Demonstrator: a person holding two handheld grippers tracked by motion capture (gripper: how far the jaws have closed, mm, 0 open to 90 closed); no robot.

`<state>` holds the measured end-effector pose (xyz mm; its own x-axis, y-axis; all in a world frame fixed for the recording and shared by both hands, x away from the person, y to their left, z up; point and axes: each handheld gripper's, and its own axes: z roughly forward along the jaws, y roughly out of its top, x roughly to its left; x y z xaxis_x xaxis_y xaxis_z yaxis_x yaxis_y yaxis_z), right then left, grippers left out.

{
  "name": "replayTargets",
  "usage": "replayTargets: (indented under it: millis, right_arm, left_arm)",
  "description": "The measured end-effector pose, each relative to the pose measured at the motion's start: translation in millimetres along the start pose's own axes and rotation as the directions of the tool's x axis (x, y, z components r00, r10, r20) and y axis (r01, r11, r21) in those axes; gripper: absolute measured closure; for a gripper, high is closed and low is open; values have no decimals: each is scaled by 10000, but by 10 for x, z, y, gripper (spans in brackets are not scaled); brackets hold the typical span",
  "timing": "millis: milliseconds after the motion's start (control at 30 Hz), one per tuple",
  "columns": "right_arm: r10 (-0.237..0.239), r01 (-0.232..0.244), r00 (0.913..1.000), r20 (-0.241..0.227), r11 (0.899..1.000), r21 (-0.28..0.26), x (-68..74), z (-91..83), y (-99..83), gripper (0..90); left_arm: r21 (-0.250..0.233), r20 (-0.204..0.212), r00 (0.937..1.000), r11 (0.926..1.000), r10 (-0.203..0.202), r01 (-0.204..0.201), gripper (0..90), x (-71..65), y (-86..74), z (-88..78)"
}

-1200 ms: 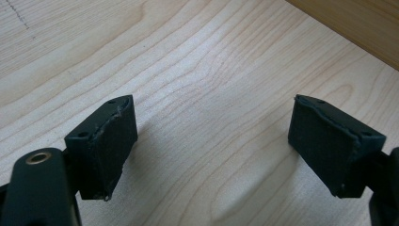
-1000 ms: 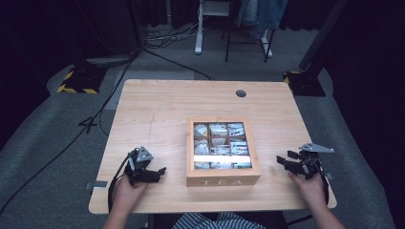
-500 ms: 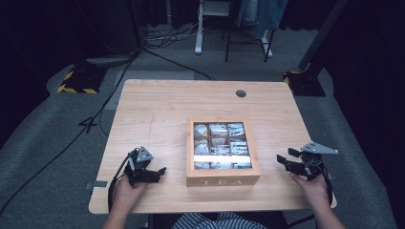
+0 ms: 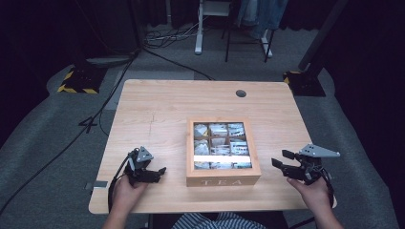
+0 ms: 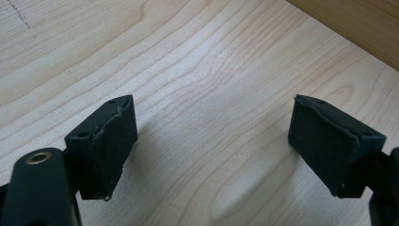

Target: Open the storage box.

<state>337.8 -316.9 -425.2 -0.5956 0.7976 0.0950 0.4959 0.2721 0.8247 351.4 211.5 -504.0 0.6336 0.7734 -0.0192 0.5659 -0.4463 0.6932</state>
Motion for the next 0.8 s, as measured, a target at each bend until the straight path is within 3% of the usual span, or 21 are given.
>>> replayTargets:
  millis: [100, 333, 433, 600, 800]
  right_arm:
    - [151, -152, 9991, -393, 9999, -29, 63, -22, 31, 381]
    - [-232, 224, 9953, -945, 9997, -103, 247, -50, 100, 358]
    - [-489, 505, 9933, -1048, 9986, 127, 318, -20, 108, 342]
    - [-334, 403, 9904, -1340, 9980, 494, 388, 30, 106, 321]
    - [-524, 663, 9858, -1598, 9943, 831, 475, 103, 86, 316]
  left_arm:
    - [-6, -3, 10000, 10000, -1, 1, 167, 0, 0, 0]
    - [1, 0, 10000, 10000, 3, -3, 167, 0, 0, 0]
    - [-1, 0, 10000, 10000, 1, -1, 167, 0, 0, 0]
    - [0, 0, 10000, 10000, 1, -1, 167, 0, 0, 0]
    - [1, -1, 10000, 10000, 5, -5, 167, 0, 0, 0]
